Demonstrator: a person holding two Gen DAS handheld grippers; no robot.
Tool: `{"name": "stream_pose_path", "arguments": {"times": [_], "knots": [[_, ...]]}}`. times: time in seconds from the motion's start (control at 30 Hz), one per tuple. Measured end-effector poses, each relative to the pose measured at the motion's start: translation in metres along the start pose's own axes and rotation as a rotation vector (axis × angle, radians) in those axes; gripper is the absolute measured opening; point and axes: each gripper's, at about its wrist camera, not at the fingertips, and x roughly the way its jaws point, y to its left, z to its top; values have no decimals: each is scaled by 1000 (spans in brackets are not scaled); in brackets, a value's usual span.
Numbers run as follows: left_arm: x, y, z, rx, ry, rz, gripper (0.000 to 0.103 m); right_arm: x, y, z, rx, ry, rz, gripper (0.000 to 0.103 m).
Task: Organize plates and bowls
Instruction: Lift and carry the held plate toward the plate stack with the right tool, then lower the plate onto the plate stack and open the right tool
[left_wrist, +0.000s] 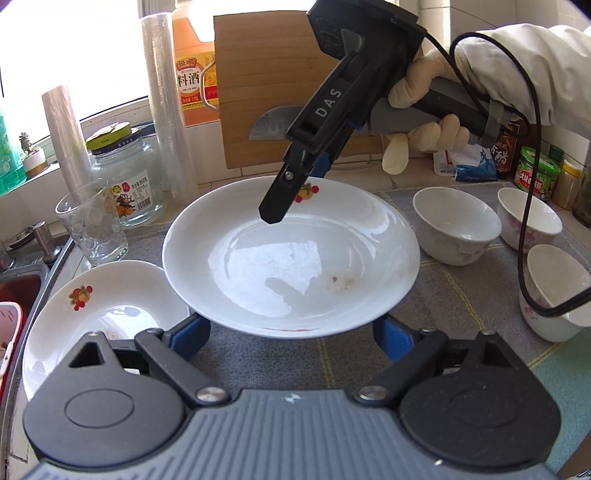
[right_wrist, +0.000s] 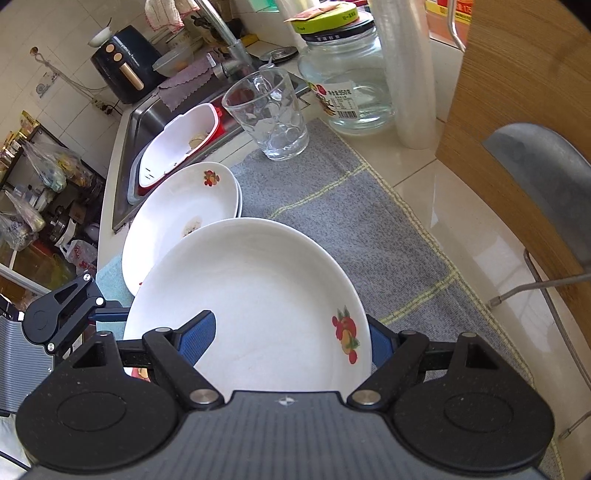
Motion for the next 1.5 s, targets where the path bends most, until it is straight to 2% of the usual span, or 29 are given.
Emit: {"name": "stream_pose_path", "arguments": {"times": [0.37,0.93,1.2,1.5], "knots": [[-30,26,-12,-50,-18,75,94,23,35,37,-84,7,42,88],[-58,71,-33,-182,5,205,94,84,90,96,-219,78,118,88],[-64,86,-39,-212,20,230,94,109,103,109,-239,107,134,88],[-64,94,-42,-225,39,226,94,126,104,111,-229,129,134,88]]}}
